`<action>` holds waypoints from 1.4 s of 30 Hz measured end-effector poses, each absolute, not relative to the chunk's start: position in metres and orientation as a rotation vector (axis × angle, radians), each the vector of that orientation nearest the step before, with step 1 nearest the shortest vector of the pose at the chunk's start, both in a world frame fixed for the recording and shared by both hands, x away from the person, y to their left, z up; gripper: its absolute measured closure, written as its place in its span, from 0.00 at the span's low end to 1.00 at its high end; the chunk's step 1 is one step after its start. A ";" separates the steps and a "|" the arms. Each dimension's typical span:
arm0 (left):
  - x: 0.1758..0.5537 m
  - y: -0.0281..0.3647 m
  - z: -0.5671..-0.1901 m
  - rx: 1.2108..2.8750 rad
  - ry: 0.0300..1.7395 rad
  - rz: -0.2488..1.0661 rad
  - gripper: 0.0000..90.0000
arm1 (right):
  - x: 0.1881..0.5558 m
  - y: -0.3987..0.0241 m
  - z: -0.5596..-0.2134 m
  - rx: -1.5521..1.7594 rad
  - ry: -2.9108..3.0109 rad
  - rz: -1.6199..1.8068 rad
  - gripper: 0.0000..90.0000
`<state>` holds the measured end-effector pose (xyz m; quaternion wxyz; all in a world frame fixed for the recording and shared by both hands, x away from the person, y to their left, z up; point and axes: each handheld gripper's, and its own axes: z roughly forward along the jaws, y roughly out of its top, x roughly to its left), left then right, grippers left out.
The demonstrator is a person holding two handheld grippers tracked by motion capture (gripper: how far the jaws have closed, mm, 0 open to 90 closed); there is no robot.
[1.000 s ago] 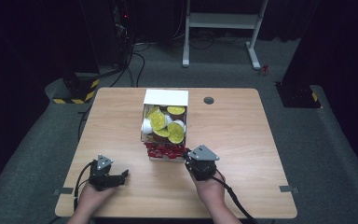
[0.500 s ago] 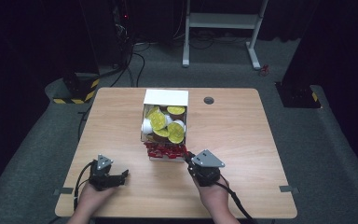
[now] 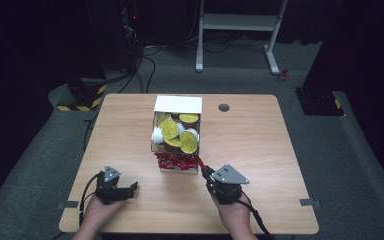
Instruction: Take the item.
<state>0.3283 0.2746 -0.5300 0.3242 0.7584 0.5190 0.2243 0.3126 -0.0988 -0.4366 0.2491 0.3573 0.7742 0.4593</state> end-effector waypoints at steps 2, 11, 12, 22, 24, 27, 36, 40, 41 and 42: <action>0.328 0.275 -0.530 1.989 1.361 0.589 0.11 | 0.312 -0.100 -0.436 0.972 2.109 1.253 0.91; 0.328 0.275 -0.530 1.989 1.361 0.589 0.11 | 0.306 -0.108 -0.434 0.979 2.104 1.278 0.92; 0.328 0.275 -0.530 1.990 1.360 0.590 0.11 | 0.305 -0.110 -0.433 0.982 2.103 1.281 0.92; 0.328 0.274 -0.530 1.988 1.362 0.593 0.11 | 0.297 -0.119 -0.432 0.990 2.096 1.302 0.92; 0.328 0.274 -0.530 1.988 1.362 0.594 0.11 | 0.295 -0.121 -0.431 0.994 2.092 1.307 0.92; 0.328 0.274 -0.530 1.987 1.362 0.593 0.11 | 0.293 -0.123 -0.431 0.999 2.088 1.313 0.92; 0.328 0.274 -0.530 1.987 1.363 0.594 0.11 | 0.287 -0.132 -0.428 1.007 2.084 1.326 0.92; 0.328 0.274 -0.530 1.987 1.363 0.594 0.11 | 0.284 -0.135 -0.427 1.011 2.079 1.327 0.92; 0.328 0.274 -0.530 1.987 1.363 0.594 0.11 | 0.284 -0.136 -0.427 1.014 2.078 1.326 0.93; 0.328 0.274 -0.530 1.987 1.363 0.594 0.11 | 0.283 -0.137 -0.427 1.013 2.077 1.326 0.93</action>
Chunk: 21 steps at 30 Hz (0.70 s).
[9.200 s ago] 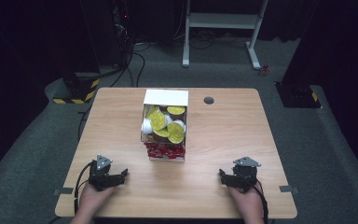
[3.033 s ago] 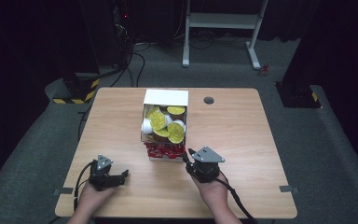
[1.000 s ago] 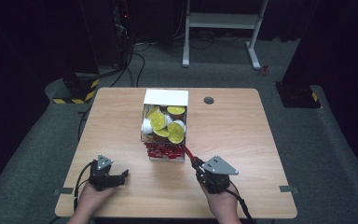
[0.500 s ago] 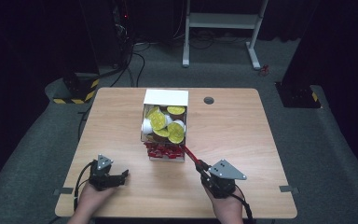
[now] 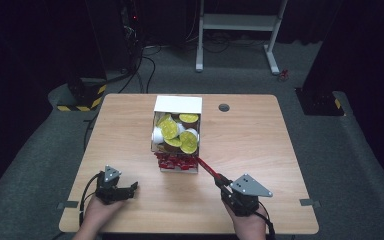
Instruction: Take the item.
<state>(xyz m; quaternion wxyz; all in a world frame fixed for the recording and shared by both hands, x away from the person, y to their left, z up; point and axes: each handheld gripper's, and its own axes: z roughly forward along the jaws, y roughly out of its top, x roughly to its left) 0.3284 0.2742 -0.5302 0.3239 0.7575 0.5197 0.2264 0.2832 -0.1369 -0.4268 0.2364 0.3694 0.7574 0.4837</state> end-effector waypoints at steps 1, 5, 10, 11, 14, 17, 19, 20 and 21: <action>0.328 0.274 -0.530 1.987 1.363 0.594 0.11 | 0.283 -0.138 -0.427 1.013 2.075 1.325 0.93; 0.328 0.274 -0.530 1.987 1.363 0.594 0.11 | 0.282 -0.142 -0.426 1.018 2.066 1.321 0.93; 0.328 0.274 -0.530 1.988 1.363 0.594 0.11 | 0.281 -0.146 -0.425 1.026 2.050 1.322 0.93; 0.328 0.274 -0.530 1.988 1.363 0.594 0.11 | 0.281 -0.146 -0.425 1.026 2.050 1.322 0.93; 0.328 0.274 -0.530 1.987 1.363 0.594 0.11 | 0.282 -0.149 -0.423 1.033 2.038 1.323 0.93; 0.328 0.274 -0.530 1.987 1.363 0.594 0.11 | 0.283 -0.151 -0.423 1.036 2.028 1.319 0.93; 0.328 0.274 -0.530 1.987 1.363 0.594 0.11 | 0.284 -0.152 -0.422 1.040 2.024 1.317 0.93; 0.328 0.274 -0.530 1.988 1.363 0.594 0.11 | 0.285 -0.153 -0.423 1.034 2.022 1.316 0.93; 0.328 0.274 -0.530 1.988 1.363 0.595 0.11 | 0.286 -0.153 -0.423 1.042 2.018 1.313 0.93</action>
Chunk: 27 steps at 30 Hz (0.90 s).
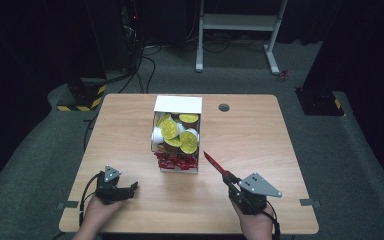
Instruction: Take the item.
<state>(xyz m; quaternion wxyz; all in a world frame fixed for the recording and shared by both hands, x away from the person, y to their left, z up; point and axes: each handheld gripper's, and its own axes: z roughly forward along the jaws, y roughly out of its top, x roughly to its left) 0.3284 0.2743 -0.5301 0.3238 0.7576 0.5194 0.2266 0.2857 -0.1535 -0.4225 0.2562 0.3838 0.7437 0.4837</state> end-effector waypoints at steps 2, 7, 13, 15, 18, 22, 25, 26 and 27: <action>0.328 0.274 -0.530 1.987 1.363 0.595 0.11 | 0.288 -0.155 -0.422 1.052 2.011 1.311 0.93; 0.328 0.274 -0.530 1.988 1.363 0.594 0.11 | 0.293 -0.158 -0.422 1.056 1.995 1.304 0.93; 0.328 0.274 -0.530 1.987 1.363 0.594 0.11 | 0.302 -0.160 -0.422 1.069 1.989 1.296 0.93; 0.328 0.274 -0.530 1.988 1.363 0.595 0.11 | 0.304 -0.160 -0.422 1.075 1.989 1.292 0.93; 0.328 0.274 -0.530 1.988 1.363 0.596 0.11 | 0.308 -0.160 -0.422 1.076 1.992 1.287 0.93; 0.328 0.274 -0.530 1.988 1.364 0.596 0.11 | 0.314 -0.163 -0.421 1.088 1.996 1.273 0.93; 0.328 0.274 -0.530 1.987 1.364 0.597 0.11 | 0.318 -0.164 -0.419 1.086 1.992 1.268 0.93; 0.328 0.274 -0.530 1.987 1.365 0.597 0.11 | 0.320 -0.165 -0.418 1.091 1.985 1.264 0.93; 0.328 0.274 -0.530 1.987 1.365 0.597 0.11 | 0.322 -0.166 -0.417 1.094 1.980 1.261 0.93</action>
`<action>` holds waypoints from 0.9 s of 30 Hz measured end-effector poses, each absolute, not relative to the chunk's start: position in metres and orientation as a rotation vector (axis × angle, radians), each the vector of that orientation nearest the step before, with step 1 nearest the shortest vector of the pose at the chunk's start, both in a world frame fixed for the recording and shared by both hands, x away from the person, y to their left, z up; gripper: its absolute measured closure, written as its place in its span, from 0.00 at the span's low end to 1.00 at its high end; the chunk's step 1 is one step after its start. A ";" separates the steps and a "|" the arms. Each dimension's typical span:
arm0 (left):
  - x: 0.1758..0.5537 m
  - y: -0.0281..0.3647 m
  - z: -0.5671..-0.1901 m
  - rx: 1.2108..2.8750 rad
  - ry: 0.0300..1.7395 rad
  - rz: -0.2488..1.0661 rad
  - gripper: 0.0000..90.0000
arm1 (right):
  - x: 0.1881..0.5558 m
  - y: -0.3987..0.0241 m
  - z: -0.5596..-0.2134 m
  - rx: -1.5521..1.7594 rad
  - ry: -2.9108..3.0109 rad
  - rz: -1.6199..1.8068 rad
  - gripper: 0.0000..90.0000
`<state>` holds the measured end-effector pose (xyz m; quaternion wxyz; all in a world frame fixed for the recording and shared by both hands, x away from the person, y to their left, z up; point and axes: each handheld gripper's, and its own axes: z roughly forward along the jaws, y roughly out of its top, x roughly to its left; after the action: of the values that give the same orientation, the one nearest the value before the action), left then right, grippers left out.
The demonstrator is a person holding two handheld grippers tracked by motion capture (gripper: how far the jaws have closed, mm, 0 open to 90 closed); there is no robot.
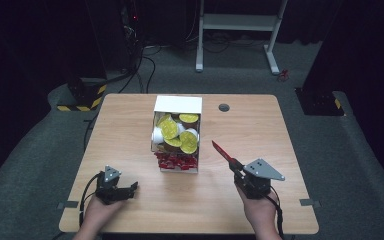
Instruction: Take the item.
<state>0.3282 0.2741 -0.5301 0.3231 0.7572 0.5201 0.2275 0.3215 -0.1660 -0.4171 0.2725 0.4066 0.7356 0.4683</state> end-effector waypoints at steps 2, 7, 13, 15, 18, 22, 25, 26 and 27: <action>0.328 0.274 -0.530 1.987 1.365 0.597 0.11 | 0.326 -0.169 -0.416 1.105 1.976 1.257 0.93; 0.328 0.274 -0.530 1.987 1.365 0.596 0.11 | 0.336 -0.174 -0.414 1.115 1.963 1.240 0.93; 0.328 0.274 -0.530 1.987 1.364 0.595 0.11 | 0.356 -0.182 -0.414 1.150 1.936 1.184 0.93; 0.328 0.274 -0.530 1.987 1.364 0.595 0.11 | 0.359 -0.183 -0.414 1.159 1.934 1.176 0.93; 0.328 0.274 -0.530 1.987 1.364 0.595 0.11 | 0.368 -0.187 -0.415 1.174 1.929 1.154 0.93; 0.329 0.274 -0.530 1.988 1.361 0.594 0.11 | 0.380 -0.191 -0.416 1.189 1.920 1.128 0.93; 0.329 0.275 -0.530 1.991 1.359 0.595 0.11 | 0.386 -0.191 -0.418 1.203 1.919 1.111 0.93; 0.329 0.275 -0.530 1.991 1.359 0.595 0.11 | 0.392 -0.192 -0.421 1.211 1.920 1.094 0.93; 0.329 0.275 -0.530 1.991 1.359 0.596 0.11 | 0.395 -0.192 -0.422 1.213 1.924 1.086 0.93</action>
<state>0.3288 0.2745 -0.5301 0.3235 0.7587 0.5179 0.2270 0.3948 -0.1925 -0.4219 0.3057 0.4581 0.7268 0.4103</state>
